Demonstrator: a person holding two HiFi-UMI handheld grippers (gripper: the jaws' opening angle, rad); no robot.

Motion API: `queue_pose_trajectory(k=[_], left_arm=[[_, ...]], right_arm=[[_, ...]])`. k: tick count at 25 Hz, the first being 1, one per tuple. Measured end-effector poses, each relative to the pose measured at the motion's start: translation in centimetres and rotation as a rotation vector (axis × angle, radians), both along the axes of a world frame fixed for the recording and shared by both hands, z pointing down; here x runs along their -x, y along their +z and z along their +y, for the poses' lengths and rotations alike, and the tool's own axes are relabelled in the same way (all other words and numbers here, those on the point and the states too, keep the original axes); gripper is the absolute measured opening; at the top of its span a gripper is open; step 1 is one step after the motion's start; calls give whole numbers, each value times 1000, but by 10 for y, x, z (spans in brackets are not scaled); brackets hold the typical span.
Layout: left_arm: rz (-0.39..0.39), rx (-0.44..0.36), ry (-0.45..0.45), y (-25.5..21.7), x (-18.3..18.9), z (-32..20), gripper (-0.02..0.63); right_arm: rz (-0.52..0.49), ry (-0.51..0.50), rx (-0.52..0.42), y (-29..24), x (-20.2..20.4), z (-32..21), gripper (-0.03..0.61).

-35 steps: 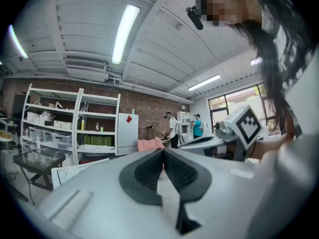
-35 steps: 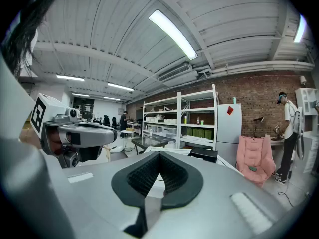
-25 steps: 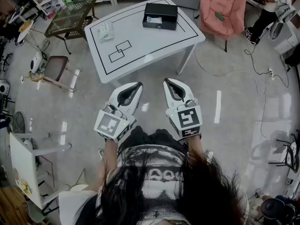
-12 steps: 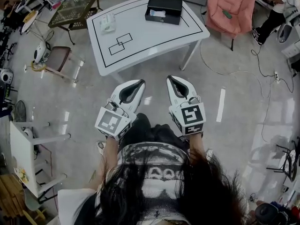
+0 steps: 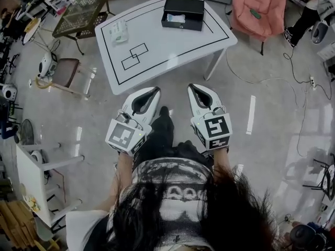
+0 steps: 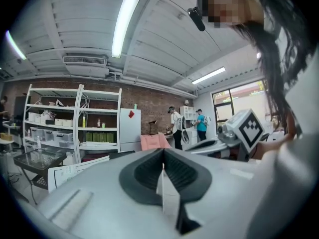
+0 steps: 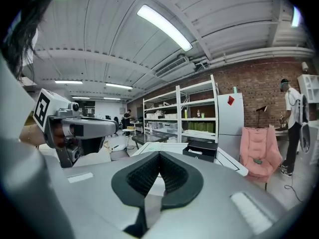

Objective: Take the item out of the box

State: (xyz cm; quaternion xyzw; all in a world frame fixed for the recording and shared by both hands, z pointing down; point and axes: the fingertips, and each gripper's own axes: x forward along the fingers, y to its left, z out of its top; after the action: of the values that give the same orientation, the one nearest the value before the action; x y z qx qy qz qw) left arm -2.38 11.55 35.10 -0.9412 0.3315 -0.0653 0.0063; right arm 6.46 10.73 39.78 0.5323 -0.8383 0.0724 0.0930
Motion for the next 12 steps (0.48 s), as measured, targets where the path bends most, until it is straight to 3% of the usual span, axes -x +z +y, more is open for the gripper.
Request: queue_pose_trajectory(k=[12], left_arm=[[11,-11,113,-1,22,-155,0]], right_arm=[[19,87,44,0,24,-149,-3]])
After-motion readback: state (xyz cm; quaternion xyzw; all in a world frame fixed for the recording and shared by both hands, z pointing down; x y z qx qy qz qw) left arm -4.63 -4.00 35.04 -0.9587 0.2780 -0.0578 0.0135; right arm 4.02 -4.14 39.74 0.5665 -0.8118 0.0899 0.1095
